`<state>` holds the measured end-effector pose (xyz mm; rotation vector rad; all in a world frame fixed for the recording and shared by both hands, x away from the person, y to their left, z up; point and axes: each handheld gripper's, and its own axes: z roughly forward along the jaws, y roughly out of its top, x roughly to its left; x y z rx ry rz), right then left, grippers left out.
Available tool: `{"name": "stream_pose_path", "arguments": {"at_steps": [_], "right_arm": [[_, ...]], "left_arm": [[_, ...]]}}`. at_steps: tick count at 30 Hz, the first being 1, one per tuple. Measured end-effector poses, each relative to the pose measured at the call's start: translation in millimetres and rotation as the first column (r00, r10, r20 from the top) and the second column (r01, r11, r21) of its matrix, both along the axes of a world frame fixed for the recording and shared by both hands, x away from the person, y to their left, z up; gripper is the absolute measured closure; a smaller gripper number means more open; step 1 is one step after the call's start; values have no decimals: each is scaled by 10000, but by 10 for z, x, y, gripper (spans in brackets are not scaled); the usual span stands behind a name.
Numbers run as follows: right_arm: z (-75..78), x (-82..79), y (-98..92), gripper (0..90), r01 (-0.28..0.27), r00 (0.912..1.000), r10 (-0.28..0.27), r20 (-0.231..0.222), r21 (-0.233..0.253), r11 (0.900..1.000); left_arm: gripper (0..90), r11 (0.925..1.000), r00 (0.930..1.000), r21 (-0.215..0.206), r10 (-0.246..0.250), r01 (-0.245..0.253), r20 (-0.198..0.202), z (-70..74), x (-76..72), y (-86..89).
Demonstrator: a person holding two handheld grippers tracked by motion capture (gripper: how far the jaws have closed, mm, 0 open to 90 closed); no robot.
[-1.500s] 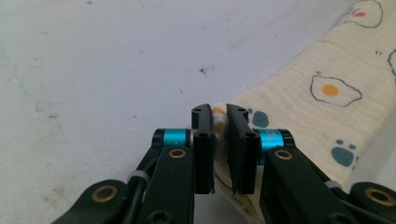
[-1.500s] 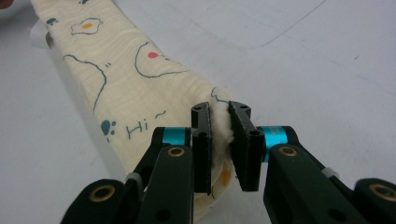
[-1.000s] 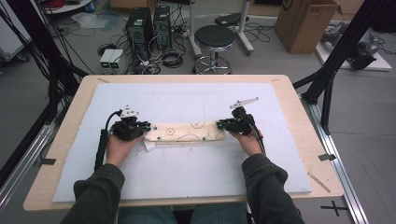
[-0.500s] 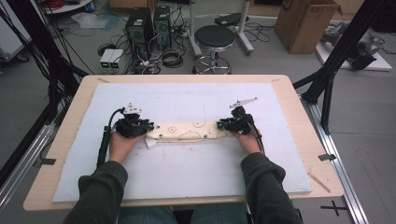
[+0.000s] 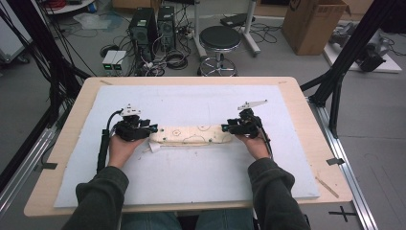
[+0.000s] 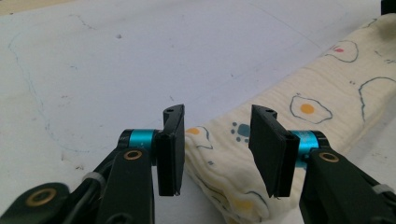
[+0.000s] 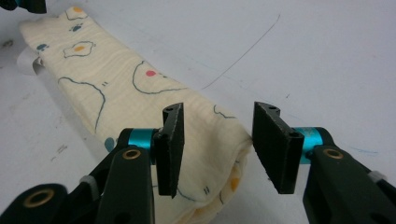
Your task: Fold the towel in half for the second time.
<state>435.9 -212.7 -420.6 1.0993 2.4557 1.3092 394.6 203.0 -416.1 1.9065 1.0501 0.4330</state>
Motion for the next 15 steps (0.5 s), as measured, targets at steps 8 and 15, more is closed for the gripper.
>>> {"name": "stream_pose_path", "arguments": {"at_steps": [8, 15], "right_arm": [[67, -41, -31, 463, 155, 9998, -160, 134, 370, 9992], [115, -76, -29, 425, 122, 9989, -137, 454, 336, 9994]], "left_arm": [[519, 9997, 9997, -11, -253, 253, -65, 32, -30, 3], [510, 9988, 9989, -143, -457, 458, 84, 66, -62, -5]]}}
